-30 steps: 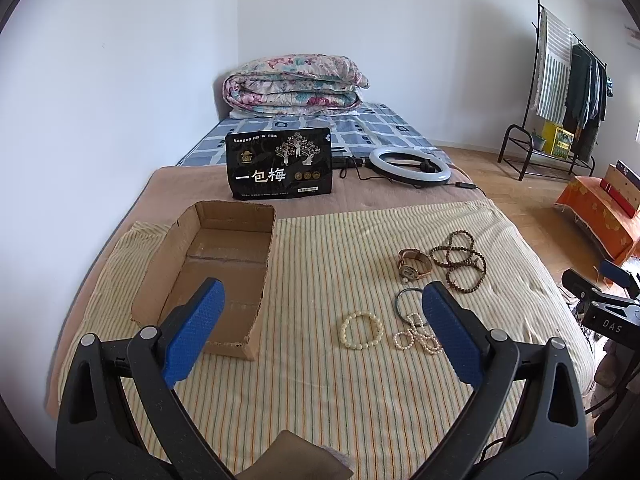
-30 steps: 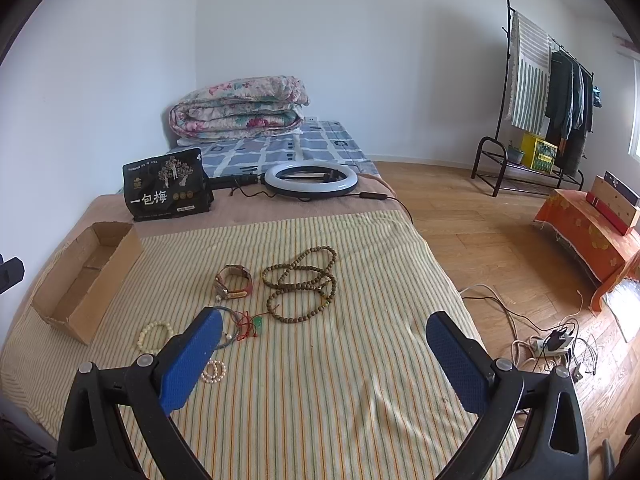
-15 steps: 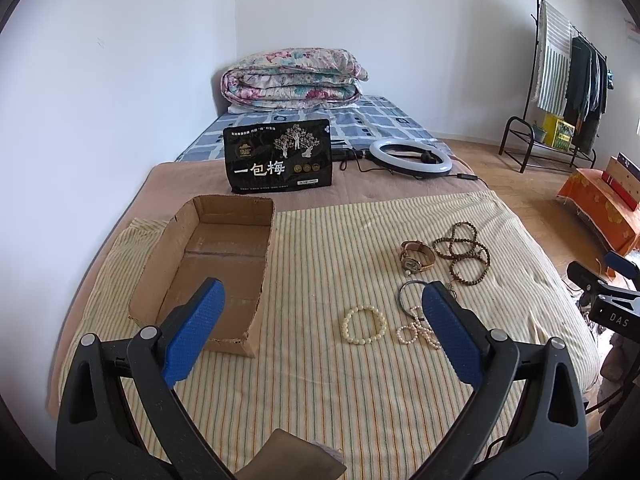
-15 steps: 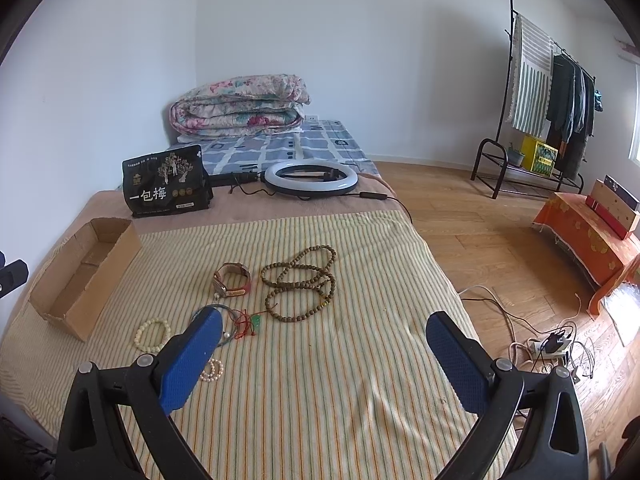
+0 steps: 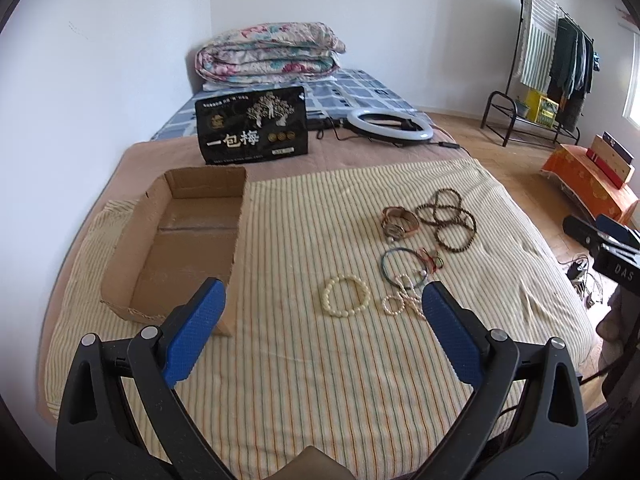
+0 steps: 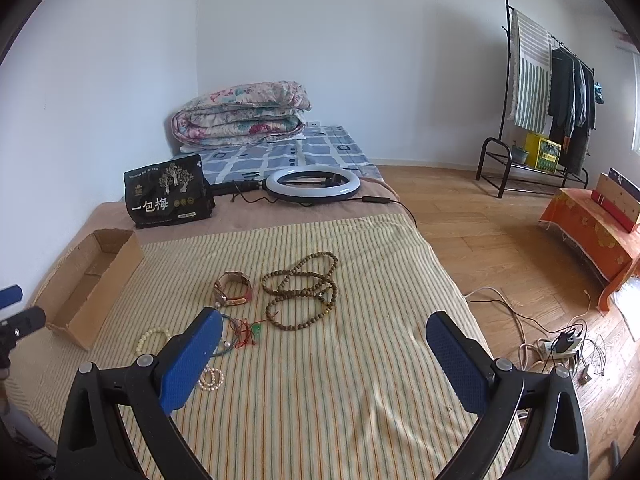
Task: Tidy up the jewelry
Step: 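Move the right tool to the brown bead necklace while the left tool approaches the pearl necklace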
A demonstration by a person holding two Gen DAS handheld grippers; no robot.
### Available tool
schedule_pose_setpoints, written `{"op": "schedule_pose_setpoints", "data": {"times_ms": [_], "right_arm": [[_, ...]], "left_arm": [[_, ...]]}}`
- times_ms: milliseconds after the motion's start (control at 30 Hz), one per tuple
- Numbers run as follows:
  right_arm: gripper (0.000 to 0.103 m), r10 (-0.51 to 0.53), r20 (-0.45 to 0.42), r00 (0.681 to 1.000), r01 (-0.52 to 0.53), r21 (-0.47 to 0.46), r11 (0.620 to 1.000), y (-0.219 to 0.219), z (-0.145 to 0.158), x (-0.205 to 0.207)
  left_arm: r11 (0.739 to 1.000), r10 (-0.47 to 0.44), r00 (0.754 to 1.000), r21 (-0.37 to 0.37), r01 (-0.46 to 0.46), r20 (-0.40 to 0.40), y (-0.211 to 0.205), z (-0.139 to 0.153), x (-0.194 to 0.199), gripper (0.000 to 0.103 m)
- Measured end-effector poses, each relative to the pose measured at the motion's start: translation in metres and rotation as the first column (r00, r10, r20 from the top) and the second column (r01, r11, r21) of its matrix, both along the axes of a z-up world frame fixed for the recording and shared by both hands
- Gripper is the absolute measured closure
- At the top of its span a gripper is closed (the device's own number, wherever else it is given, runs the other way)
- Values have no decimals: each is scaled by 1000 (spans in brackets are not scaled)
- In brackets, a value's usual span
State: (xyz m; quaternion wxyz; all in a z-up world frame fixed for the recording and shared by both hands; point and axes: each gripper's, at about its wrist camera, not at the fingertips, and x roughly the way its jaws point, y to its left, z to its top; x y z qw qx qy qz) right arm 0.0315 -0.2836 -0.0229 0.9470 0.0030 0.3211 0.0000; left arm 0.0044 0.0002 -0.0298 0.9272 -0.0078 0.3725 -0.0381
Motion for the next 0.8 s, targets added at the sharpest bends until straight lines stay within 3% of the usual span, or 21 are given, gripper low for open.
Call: {"op": "schedule_pose_setpoints", "data": {"times_ms": [133,367,633,800], "right_arm": [[0,5,-4,1000,-5,0,1000,-2,1,4],[0,26,-48,999,-23,50,998,-8,-2,16],[0,15,-70,997,-7,124,992,-29,-2,36],[0,52,-53,997,-49,50,998,-24,-4,52]], "left_arm": [[999,-32,999,-1,32,-16,-7,-7,-3,6],[997,-65,995,-42,61,-79,-12,-19,-1,27],[995,-92,992,-54,88,-89,-24,-27,1,28],[994,-96,990,-62,90,-106,-34,-33,1,28]]}}
